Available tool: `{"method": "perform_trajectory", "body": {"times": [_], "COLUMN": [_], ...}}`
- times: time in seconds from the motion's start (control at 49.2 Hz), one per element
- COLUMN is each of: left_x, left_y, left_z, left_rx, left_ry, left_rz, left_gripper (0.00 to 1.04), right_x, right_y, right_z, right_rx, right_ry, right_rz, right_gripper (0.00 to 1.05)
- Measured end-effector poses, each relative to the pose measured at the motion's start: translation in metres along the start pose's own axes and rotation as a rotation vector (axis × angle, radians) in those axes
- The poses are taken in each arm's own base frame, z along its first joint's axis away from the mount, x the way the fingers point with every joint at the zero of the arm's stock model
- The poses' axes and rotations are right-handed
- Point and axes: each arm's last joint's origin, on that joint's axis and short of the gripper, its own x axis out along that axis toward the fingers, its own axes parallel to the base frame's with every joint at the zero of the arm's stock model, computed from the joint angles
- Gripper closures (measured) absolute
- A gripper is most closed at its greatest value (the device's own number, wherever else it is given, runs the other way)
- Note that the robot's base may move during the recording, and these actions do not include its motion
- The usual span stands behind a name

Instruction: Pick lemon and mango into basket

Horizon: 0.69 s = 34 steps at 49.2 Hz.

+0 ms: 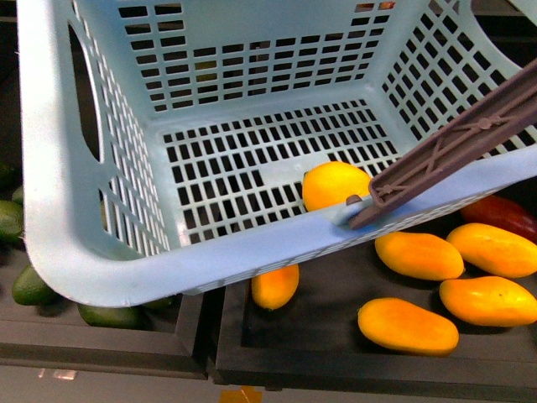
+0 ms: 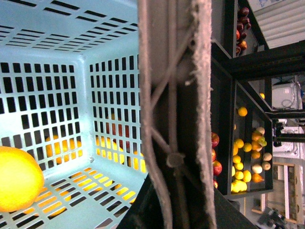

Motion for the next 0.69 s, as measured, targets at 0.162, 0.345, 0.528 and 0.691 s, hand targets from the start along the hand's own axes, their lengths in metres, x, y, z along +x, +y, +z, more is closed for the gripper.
{"method": "perform_trajectory", "body": {"times": [0.162,0.345,0.528,0.691], "left_x": [0.0,0.0,0.0,0.0], "left_y": [0.001,0.001,0.001,0.001], "left_z": [0.002,0.001,0.001,0.001], "left_rx": [0.006,-0.001,0.001,0.001], "left_ry": [-0.017,0.0,-0.002,-0.008], "left_rz": [0.01,0.0,0.001,0.004], "left_gripper": [1.0,1.0,1.0,1.0], "right_x": [0.071,0.113,0.132,0.143], "right_y": [-0.006,-0.01,-0.002,0.002], "right_z": [-0.024,-0.051,-0.069,-0.079], "right_rx": [0.128,0.202,0.244,0.267], "right_ry": [0.21,0.332,0.393,0.42], "right_rz": [-0.075,-0.131,-0.138,-0.146], "right_gripper": [0.09,0.09,0.09,0.09]}}
